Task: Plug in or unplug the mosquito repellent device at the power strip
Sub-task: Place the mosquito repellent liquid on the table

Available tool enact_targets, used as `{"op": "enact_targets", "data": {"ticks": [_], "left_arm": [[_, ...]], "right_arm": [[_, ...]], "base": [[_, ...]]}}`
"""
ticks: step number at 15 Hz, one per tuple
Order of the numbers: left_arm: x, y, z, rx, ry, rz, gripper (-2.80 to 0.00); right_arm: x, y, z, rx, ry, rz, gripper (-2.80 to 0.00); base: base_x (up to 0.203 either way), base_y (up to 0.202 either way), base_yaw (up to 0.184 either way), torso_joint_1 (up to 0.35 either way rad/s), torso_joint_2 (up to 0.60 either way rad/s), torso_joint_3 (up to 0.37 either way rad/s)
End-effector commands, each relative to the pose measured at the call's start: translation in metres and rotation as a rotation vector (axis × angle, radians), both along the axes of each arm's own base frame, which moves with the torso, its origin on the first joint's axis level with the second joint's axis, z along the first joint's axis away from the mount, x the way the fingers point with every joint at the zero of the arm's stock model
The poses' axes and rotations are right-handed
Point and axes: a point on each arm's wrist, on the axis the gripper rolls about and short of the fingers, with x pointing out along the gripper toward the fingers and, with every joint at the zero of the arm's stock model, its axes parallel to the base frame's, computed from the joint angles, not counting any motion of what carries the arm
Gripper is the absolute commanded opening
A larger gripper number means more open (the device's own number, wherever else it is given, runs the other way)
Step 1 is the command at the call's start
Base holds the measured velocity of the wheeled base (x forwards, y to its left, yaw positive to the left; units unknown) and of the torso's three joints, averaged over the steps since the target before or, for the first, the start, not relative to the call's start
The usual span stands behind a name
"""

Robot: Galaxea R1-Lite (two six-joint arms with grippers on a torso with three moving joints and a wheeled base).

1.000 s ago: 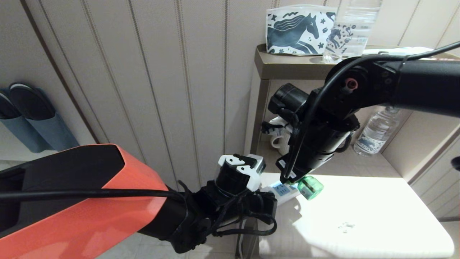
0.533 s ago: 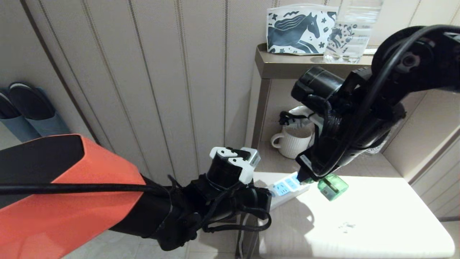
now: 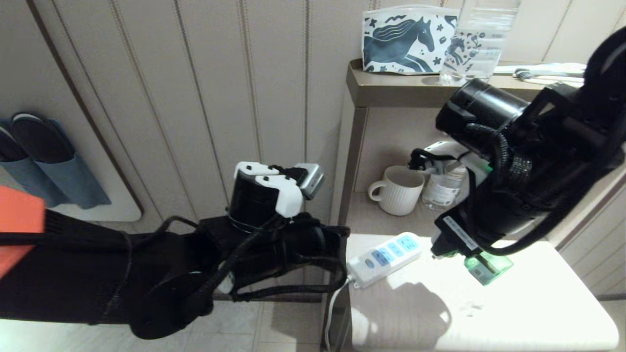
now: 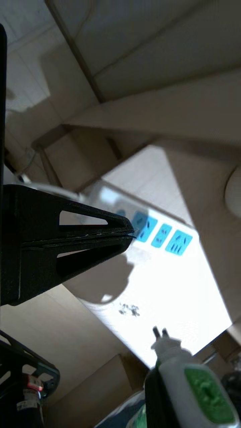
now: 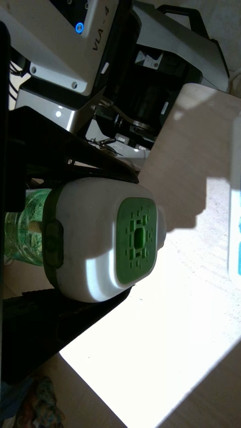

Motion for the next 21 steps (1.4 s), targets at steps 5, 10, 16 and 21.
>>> {"op": "enact_targets", "data": {"ticks": [5, 10, 16, 21], "left_arm": [[-0.014, 0.129, 0.019, 0.023, -0.024, 0.369, -2.8], [-0.077, 0.23, 0.04, 0.079, -0.145, 0.674, -2.8], [-0.198, 0.264, 0.027, 0.132, -0.218, 0.834, -2.8], [-0.243, 0.269, -0.035, 0.218, -0.171, 0.989, -2.8]], "right_arm": [[-0.044, -0.029, 0.011, 0.028, -0.023, -0.023, -2.8], [-0.082, -0.053, 0.019, 0.072, -0.069, -0.042, -2.8], [-0.103, -0.071, 0.004, 0.083, -0.058, -0.102, -2.8], [-0.103, -0.074, -0.01, 0.11, -0.105, -0.122, -2.8]], "base": [[0.0, 0.0, 0.0, 0.0, 0.0, 0.0], [0.0, 0.0, 0.0, 0.0, 0.0, 0.0], [0.0, 0.0, 0.0, 0.0, 0.0, 0.0], [0.0, 0.0, 0.0, 0.0, 0.0, 0.0]]}}
